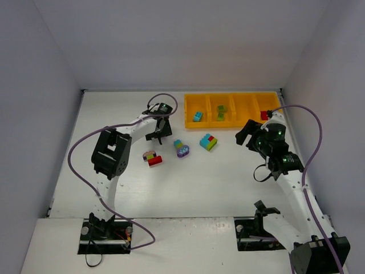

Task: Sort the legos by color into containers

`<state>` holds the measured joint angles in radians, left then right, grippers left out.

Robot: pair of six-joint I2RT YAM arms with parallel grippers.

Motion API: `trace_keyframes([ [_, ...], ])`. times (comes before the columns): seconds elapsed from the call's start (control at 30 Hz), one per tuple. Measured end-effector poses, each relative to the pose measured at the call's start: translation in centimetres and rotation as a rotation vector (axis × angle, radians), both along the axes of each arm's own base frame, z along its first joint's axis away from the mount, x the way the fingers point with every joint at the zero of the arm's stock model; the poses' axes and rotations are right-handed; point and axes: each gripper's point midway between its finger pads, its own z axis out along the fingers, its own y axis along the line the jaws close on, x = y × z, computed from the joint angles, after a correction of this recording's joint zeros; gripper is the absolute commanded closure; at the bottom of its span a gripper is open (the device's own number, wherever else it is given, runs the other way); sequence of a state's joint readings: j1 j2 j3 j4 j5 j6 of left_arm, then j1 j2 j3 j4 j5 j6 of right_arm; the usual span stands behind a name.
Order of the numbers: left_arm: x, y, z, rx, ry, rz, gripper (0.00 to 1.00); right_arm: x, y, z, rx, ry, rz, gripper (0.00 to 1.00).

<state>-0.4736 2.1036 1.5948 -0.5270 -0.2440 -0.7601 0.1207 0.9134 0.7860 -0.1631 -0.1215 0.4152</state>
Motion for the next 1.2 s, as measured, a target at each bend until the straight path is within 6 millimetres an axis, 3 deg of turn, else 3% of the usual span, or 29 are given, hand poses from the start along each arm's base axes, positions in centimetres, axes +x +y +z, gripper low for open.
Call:
trace_keyframes([
  [0.17, 0.2, -0.3, -0.5, -0.014, 0.002, 0.008, 0.59, -0.2, 0.2, -0.4, -0.001, 0.010, 0.006, 0.23],
  [0.2, 0.2, -0.3, -0.6, -0.013, 0.003, 0.008, 0.70, -0.2, 0.2, -0.4, -0.001, 0.010, 0.006, 0.23],
  [0.3, 0.3, -0.2, -0.7, -0.004, -0.001, -0.001, 0.91, -0.2, 0.2, -0.4, -0.001, 0.010, 0.007, 0.23],
  [0.4, 0.7, -0.3, -0.6, 0.000, -0.022, -0.023, 0.99, -0.2, 0.4, -0.5, 0.003, 0.012, 0.019, 0.23],
  [0.6, -1.6, 0.9, 0.4, 0.049, -0.084, -0.168, 1.00, -0.1, 2.1, -1.1, 0.030, 0.055, 0.103, 0.23],
  [0.73, -3.0, 0.1, 4.7, 0.036, -0.231, -0.352, 1.00, 0.8, 4.2, 0.6, 0.070, 0.051, 0.193, 0.23],
  [0.97, -6.0, -4.2, 14.4, -0.110, -0.553, -0.663, 1.00, 1.8, 9.5, 4.6, 0.152, 0.013, 0.400, 0.21],
  [1.07, -7.5, -5.1, 16.3, -0.159, -0.618, -0.740, 1.00, 1.8, 12.4, 5.6, 0.179, 0.006, 0.488, 0.22],
  [1.2, -9.4, -6.1, 17.4, -0.205, -0.643, -0.822, 0.99, 1.7, 16.1, 6.3, 0.214, 0.006, 0.599, 0.23],
])
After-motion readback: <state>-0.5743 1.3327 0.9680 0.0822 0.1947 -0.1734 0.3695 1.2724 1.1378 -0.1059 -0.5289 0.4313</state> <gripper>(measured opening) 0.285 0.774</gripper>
